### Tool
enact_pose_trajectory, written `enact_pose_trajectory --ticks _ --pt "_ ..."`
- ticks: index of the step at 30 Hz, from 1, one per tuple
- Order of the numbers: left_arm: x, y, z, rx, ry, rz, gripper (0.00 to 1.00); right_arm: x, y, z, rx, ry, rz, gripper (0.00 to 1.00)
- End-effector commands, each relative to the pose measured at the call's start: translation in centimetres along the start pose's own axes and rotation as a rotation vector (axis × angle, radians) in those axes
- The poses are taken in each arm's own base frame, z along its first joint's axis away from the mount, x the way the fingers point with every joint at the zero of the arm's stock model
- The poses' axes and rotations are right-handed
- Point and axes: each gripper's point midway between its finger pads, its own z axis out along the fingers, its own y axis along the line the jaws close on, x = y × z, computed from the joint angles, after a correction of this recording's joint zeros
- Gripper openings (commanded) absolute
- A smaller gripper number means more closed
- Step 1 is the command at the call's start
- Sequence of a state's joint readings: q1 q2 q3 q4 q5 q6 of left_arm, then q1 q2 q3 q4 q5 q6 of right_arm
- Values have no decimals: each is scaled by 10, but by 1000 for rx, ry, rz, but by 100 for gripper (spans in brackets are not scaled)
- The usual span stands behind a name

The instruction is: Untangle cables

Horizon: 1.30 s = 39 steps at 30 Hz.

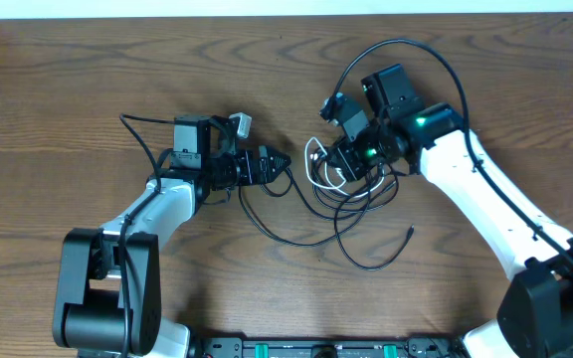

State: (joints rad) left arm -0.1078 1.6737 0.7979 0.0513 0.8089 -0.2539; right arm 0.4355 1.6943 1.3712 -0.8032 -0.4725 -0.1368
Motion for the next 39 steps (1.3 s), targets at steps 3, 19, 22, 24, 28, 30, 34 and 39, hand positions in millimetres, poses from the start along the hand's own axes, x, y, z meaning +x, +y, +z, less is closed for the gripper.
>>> enact_pose_trajectory --ticks 3,19,22,24,28,30,34,39 --pt "-3 -2 -1 3 -6 20 99 -3 -55 -43 328 -45 29 1" --pt "-3 -2 -1 3 -6 20 99 33 -110 -64 608 -59 512 36" --pt "-3 -2 -1 3 -6 20 99 17 -96 -55 489 -93 461 39" --pt "-3 -2 -1 3 -6 20 99 3 -87 -49 413 -121 381 41" --pt "-3 -2 -1 3 -6 20 99 -19 -65 -30 254 -157 169 45" --pt "-3 -2 -1 3 -6 20 99 -15 -66 -10 230 -107 36 45" --pt "-3 -2 -1 3 -6 20 99 1 -89 35 218 -15 0 31" --pt "-3 -2 -1 3 -6 20 99 7 -109 75 206 6 -34 29"
